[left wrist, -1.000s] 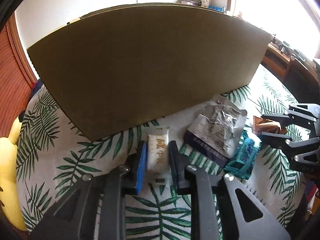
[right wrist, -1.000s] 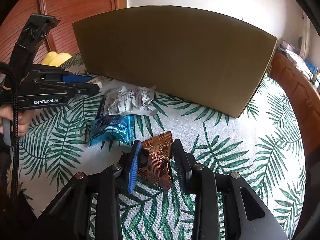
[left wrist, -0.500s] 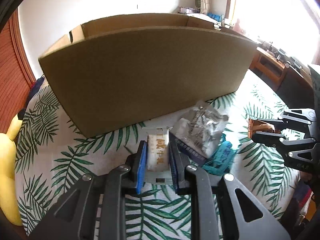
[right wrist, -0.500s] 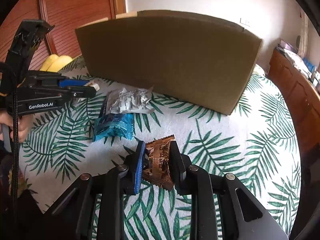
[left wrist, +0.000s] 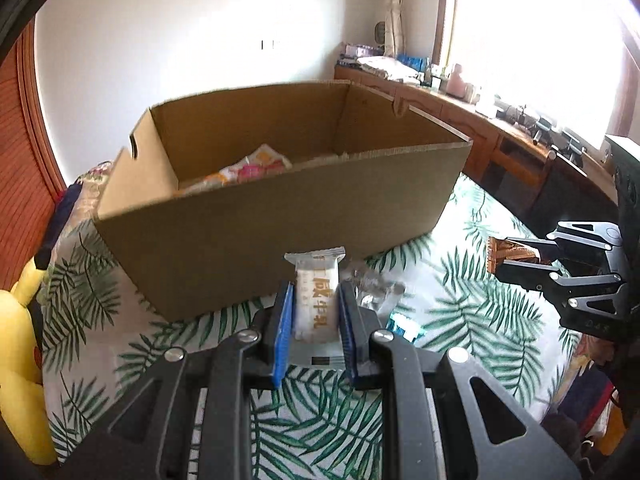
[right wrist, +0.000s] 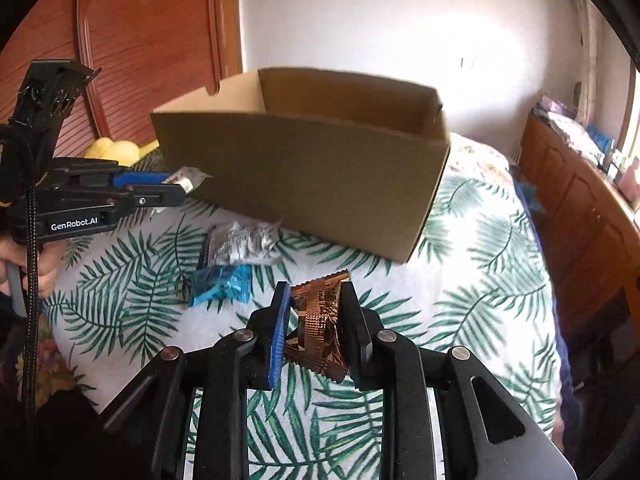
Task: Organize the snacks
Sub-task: 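Carry the white bar and brown candy into the box and release both grippers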
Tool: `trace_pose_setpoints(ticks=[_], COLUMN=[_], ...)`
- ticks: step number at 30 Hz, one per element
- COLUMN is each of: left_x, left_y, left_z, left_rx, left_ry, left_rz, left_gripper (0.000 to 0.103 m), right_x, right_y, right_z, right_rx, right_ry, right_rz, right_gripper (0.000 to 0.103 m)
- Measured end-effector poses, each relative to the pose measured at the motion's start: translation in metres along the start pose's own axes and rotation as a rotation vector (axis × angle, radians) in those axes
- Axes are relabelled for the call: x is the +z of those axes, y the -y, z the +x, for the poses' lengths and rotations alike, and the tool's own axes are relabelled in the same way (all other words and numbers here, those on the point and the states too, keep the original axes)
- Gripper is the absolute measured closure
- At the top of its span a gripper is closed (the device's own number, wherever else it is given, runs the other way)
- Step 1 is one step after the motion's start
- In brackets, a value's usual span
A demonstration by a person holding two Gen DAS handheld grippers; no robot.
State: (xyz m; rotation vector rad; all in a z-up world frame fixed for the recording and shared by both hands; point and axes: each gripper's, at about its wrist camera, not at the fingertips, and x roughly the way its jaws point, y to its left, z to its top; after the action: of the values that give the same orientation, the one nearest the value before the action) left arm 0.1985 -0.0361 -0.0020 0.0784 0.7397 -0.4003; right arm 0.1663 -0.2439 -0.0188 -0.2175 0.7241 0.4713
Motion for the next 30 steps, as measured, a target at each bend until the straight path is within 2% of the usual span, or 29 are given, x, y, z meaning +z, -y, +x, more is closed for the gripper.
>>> trace_pose_setpoints(ticks=[8,19,30], left_x=[0.034,0.062,0.077], left_y=[0.002,-0.012,-0.028], left_z=[-0.013,-0.030,-0.016], left_rx=[-0.005,0.005,0.019], left_ry=[0.071,0.142,0.154], left_rz=[0.005,-0.004,-0.023], left_gripper=[0.084,0.084,0.084], right_x=[0.026,0.063,0.095], right_y=[0.000,0.000,-0.001], right_z=[-0.021,-0.034,-0.022], right_rx=[-0.022,-0.037,-0.034], right_ry=[0.061,0.127,0.168], right_rz=[-0.035,-0.085,-0.106], right_gripper=[0.080,0.080,0.080])
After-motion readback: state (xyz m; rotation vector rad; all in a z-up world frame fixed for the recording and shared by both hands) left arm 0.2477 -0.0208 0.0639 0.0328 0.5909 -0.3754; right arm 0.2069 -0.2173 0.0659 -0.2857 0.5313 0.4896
